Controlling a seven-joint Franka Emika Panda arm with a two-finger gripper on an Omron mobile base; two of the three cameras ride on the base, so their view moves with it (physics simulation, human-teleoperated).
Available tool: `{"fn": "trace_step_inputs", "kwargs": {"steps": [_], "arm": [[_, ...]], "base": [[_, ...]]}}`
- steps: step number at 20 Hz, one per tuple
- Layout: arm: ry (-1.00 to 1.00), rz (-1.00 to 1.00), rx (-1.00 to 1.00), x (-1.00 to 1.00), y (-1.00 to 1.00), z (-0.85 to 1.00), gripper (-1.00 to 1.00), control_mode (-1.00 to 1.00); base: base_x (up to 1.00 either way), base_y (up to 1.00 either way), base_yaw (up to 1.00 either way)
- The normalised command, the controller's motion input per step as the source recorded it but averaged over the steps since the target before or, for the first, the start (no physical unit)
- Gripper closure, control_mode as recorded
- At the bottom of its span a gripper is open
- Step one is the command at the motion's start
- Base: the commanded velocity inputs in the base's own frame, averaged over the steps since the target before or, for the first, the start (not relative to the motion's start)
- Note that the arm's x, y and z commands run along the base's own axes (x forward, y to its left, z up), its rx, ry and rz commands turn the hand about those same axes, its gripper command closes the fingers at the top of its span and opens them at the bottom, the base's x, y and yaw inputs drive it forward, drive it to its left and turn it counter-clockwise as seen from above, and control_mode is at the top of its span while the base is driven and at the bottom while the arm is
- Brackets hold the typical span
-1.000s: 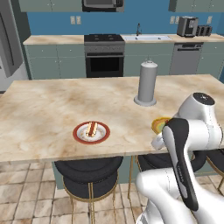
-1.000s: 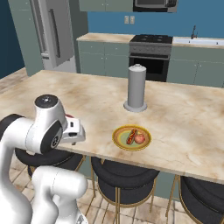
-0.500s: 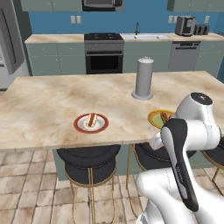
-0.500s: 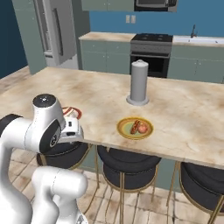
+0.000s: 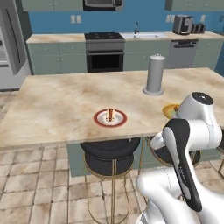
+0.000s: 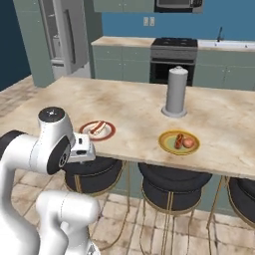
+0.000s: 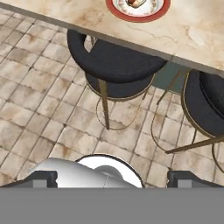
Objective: Pick up the banana and peach from the fridge and place one fruit on each plate on the dining counter.
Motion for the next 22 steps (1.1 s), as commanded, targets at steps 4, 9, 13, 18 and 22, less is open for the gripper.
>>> {"fn": "trace_step_inputs", "kwargs": {"steps": [4, 9, 13, 18, 22], "arm": [[0.0, 0.0, 0.0, 0.0, 0.0, 0.0, -1.0, 1.0], [0.0, 0.0, 0.0, 0.0, 0.0, 0.0, -1.0, 1.0], [0.0, 0.0, 0.0, 0.0, 0.0, 0.0, -1.0, 1.0], [0.0, 0.0, 0.0, 0.0, 0.0, 0.0, -1.0, 1.0], [0.0, 0.0, 0.0, 0.0, 0.0, 0.0, -1.0, 1.0]], "base": [[0.0, 1.0, -0.2], [0.0, 1.0, -0.21], [0.0, 0.97, -0.21], [0.0, 0.93, -0.18], [0.0, 0.97, -0.18]]}}
